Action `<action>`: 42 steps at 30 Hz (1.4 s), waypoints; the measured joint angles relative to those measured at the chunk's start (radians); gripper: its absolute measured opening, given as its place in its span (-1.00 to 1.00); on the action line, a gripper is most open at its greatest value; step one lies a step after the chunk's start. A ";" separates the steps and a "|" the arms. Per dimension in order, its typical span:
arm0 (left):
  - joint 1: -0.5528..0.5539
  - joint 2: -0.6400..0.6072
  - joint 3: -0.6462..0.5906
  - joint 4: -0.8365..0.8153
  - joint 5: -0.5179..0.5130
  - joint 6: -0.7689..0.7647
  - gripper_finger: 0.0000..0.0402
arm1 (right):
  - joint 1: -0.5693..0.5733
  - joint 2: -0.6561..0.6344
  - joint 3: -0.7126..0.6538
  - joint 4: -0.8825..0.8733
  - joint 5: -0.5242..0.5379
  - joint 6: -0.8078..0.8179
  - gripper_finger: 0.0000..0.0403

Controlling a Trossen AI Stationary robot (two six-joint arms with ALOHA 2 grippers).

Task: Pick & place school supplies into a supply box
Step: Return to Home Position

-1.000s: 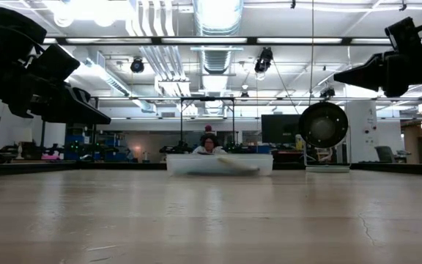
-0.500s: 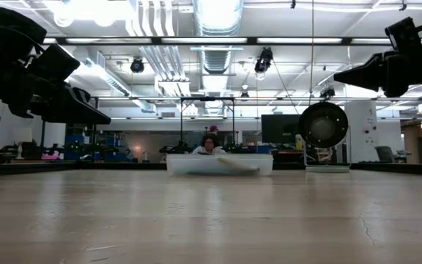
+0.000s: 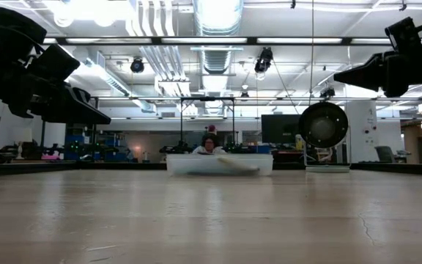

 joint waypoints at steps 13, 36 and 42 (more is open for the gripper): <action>0.000 0.000 0.000 0.000 0.000 0.000 -0.74 | 0.000 0.000 0.000 0.000 0.000 0.000 -0.66; 0.000 0.000 0.000 0.000 0.000 0.000 -0.74 | 0.000 0.000 0.000 0.000 0.000 0.000 -0.66; 0.000 0.000 0.000 0.000 0.000 0.000 -0.74 | 0.078 -0.015 0.001 0.015 0.014 0.000 -0.66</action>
